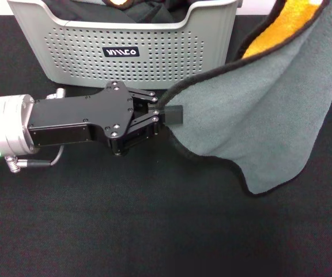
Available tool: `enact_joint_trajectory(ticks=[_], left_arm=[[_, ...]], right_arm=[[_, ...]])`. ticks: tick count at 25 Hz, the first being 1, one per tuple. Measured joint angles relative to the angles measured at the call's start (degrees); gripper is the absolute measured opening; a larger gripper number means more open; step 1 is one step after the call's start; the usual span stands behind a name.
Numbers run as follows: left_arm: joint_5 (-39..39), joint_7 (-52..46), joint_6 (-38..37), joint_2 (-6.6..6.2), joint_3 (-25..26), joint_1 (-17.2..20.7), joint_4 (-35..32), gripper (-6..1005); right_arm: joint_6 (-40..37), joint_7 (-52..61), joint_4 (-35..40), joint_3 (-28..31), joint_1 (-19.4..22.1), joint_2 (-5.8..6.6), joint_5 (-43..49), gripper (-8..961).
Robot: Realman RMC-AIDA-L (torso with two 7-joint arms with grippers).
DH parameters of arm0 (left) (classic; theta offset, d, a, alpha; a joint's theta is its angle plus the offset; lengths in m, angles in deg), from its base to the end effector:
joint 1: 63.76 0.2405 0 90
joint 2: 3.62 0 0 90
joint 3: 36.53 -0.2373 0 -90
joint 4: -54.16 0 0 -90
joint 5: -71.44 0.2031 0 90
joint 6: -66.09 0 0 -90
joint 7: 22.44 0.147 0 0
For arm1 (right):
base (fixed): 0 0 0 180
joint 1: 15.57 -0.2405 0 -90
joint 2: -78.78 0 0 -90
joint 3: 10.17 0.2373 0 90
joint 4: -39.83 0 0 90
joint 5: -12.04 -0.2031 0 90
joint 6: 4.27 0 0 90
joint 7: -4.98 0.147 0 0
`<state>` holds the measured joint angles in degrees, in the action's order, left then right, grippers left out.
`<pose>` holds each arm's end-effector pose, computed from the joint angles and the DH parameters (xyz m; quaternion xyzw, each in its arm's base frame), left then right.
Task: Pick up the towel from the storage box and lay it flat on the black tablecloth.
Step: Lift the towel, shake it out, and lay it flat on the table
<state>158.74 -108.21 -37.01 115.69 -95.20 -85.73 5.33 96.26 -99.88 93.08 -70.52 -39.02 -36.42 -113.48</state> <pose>-0.1838 0.2762 0.0255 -0.9102 -0.1438 -0.3882 0.0114 0.1364 0.3039 0.1164 -0.8056 -0.0347 0.5702 0.1569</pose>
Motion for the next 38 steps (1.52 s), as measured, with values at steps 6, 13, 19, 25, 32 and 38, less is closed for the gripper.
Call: enact_joint_trajectory(ticks=[6, 13, 19, 25, 32, 38], left_arm=[[-2.3, 0.6, -2.4, -0.57, 0.1, 0.2, 1.5, 29], [-5.1, -3.6, -3.8, -2.29, 4.1, -0.3, 3.7, 22], [-4.5, -4.4, -4.4, -2.56, 3.9, -2.2, 4.0, 12], [-4.2, -4.8, -12.1, -3.94, 3.7, -4.6, 3.9, 12], [-5.8, -6.9, -13.6, -7.36, -2.6, -3.1, 2.5, 12], [-11.4, -11.6, -13.7, -11.92, -9.2, -1.5, 2.5, 12]], right_arm=[[0.1, -0.2, -0.8, -0.4, 1.5, -0.01, 0.4, 0], [1.6, -0.6, -6.6, -0.6, 2.0, 0.34, 2.5, 0], [1.9, -0.4, -8.0, -2.8, 3.9, 0.01, 4.0, 1], [2.5, -0.7, -7.9, -6.0, 7.1, -0.06, 3.9, 0], [3.1, 2.7, -0.6, -15.9, 15.8, 1.22, -0.1, 1], [3.3, 9.5, 9.7, -19.6, 23.9, 1.44, -1.7, 0]])
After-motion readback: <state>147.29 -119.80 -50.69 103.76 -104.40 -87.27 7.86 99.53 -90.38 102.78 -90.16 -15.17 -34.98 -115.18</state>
